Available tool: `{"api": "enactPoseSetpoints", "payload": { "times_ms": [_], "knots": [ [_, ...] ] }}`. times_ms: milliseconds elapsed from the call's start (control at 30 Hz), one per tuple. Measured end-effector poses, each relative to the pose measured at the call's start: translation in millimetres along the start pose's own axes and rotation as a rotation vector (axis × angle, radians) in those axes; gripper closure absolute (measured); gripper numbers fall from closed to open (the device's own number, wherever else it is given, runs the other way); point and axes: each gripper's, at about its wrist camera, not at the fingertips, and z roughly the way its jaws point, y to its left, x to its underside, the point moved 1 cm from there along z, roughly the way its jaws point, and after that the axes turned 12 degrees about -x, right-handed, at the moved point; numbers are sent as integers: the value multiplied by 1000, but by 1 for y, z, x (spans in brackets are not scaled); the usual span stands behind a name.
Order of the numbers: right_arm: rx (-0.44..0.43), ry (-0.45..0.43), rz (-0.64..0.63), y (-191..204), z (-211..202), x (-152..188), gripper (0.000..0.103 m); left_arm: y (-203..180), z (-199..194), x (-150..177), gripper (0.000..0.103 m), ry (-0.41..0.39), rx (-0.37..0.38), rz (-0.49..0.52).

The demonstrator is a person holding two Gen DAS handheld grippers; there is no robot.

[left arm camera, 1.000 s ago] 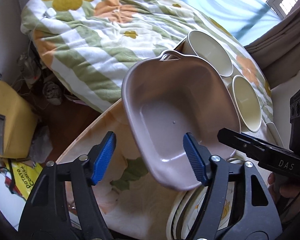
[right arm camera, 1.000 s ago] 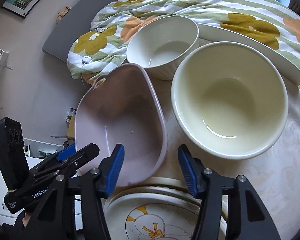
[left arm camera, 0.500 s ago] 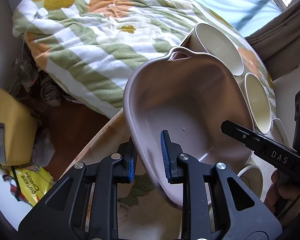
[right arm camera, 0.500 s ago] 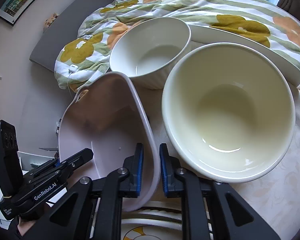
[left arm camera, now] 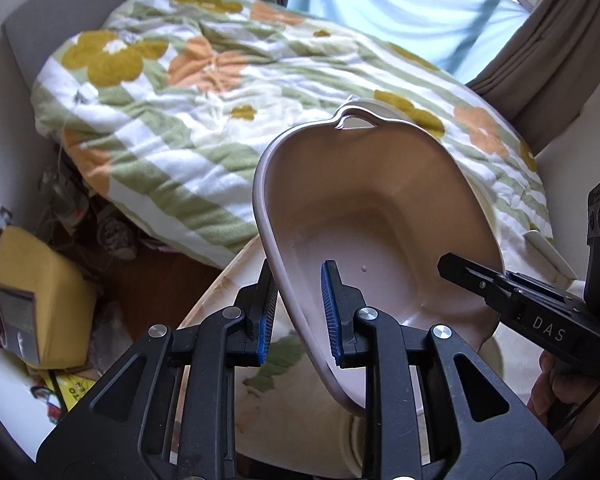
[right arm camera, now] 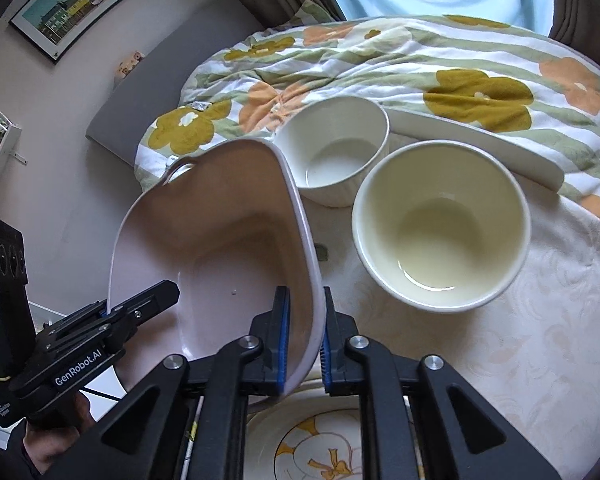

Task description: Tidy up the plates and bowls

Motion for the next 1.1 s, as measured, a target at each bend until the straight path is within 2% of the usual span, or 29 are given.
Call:
{"api": "enactPoseSetpoints", "payload": {
  "times_ms": [167,367,633,767,900,1100],
  "knots": [
    [4,-78,-12,2,-64,17,91,-41,-52,8,83,-76,22,49],
    [70,-181,30,-23,-156,64,91,-120,-98,46,83,-119,104,153],
    [215,-285,183,-82,-262,153,91,-243,-122,119,83,-76,256,330],
    [273,-305,280,-110,-289,190,91,-294,-117,154,83,-24,317,422],
    [314,-313,381,-141,-301,221,91,-335,-103,191,83,26,336,508],
    [352,-313,488,-173,-295,248,91,-368,-70,228,83,97,336,584]
  ]
}}
